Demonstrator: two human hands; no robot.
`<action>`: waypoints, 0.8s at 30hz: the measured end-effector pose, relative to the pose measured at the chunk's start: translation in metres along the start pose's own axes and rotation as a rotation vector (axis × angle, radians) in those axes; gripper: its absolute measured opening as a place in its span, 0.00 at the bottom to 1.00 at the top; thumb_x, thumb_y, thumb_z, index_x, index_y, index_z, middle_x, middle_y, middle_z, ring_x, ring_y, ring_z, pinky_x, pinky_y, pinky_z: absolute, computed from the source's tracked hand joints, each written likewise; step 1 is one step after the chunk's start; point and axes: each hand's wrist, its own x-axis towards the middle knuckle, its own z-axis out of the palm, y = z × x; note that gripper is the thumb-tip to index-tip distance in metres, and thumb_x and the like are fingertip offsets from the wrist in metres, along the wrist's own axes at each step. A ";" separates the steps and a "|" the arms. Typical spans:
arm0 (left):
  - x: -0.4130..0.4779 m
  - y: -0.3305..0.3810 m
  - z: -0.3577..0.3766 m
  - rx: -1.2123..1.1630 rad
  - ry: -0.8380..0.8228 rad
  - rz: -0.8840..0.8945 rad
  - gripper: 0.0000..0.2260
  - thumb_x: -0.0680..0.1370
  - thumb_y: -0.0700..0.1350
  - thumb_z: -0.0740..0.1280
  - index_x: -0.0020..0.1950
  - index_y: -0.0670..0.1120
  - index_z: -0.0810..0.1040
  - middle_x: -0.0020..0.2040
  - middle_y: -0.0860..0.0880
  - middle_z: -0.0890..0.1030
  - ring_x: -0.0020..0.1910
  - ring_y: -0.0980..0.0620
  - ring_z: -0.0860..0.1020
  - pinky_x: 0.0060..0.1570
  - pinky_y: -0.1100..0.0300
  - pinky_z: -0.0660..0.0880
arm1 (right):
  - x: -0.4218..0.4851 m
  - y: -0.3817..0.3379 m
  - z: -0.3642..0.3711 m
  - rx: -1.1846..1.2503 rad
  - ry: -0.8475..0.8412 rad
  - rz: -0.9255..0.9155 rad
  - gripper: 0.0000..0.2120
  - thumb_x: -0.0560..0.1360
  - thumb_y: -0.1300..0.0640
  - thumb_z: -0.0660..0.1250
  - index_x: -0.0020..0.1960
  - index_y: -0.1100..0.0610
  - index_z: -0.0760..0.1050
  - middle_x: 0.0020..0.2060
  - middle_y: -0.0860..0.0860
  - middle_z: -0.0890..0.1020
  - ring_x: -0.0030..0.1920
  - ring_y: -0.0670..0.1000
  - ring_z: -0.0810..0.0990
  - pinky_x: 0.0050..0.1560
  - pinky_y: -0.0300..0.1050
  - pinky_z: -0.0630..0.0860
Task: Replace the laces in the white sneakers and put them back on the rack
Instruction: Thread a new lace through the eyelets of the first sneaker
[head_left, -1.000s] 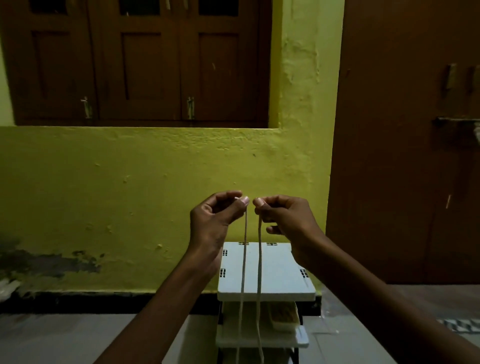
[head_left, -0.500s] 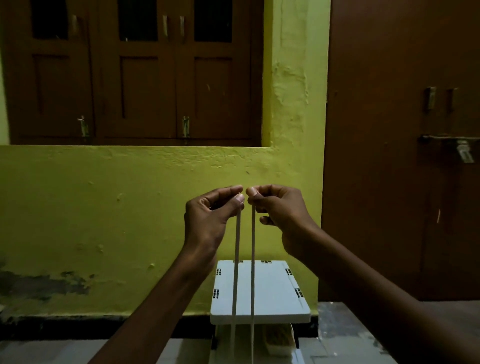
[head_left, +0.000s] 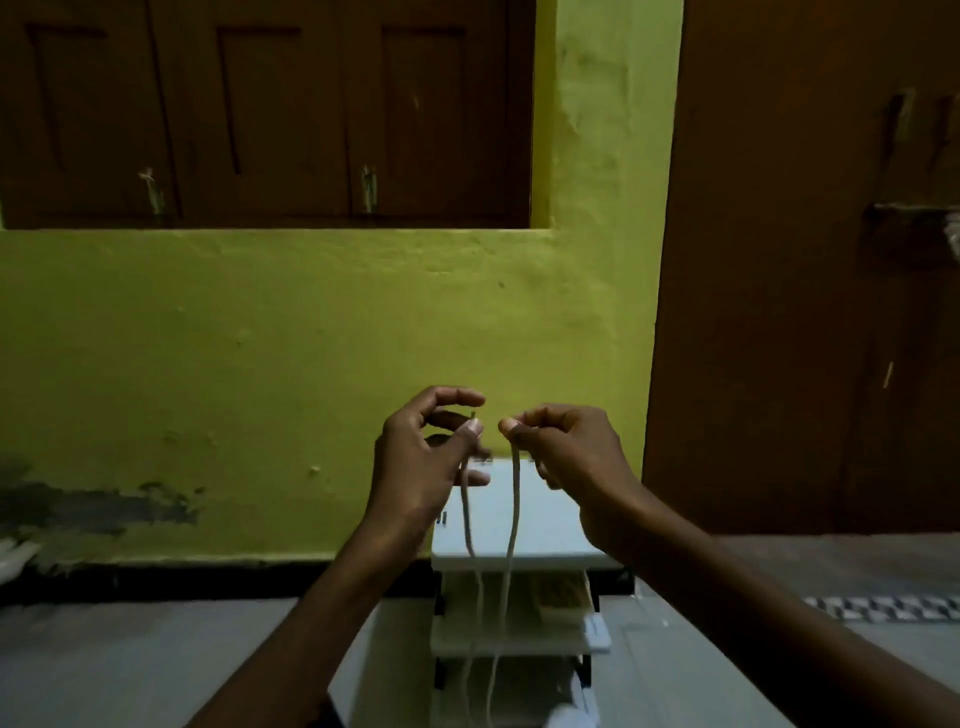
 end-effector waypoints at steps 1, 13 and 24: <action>-0.007 -0.015 -0.001 0.108 -0.039 -0.018 0.08 0.78 0.36 0.67 0.52 0.47 0.82 0.43 0.47 0.82 0.38 0.52 0.83 0.33 0.58 0.80 | -0.007 0.016 0.002 -0.017 -0.018 0.049 0.05 0.74 0.56 0.72 0.41 0.56 0.83 0.24 0.45 0.77 0.26 0.43 0.72 0.29 0.37 0.67; -0.161 -0.211 -0.027 0.964 -0.716 -0.426 0.11 0.78 0.34 0.63 0.54 0.45 0.83 0.57 0.46 0.80 0.54 0.48 0.79 0.53 0.58 0.75 | -0.117 0.235 0.042 -0.620 -0.449 0.300 0.07 0.71 0.60 0.70 0.34 0.60 0.81 0.29 0.54 0.83 0.32 0.52 0.83 0.37 0.47 0.82; -0.226 -0.276 -0.028 0.865 -0.820 -0.603 0.06 0.70 0.46 0.75 0.45 0.46 0.85 0.42 0.50 0.77 0.44 0.51 0.79 0.41 0.64 0.70 | -0.212 0.305 0.076 -0.973 -0.448 0.314 0.07 0.75 0.58 0.61 0.52 0.55 0.72 0.51 0.54 0.80 0.52 0.55 0.79 0.45 0.45 0.70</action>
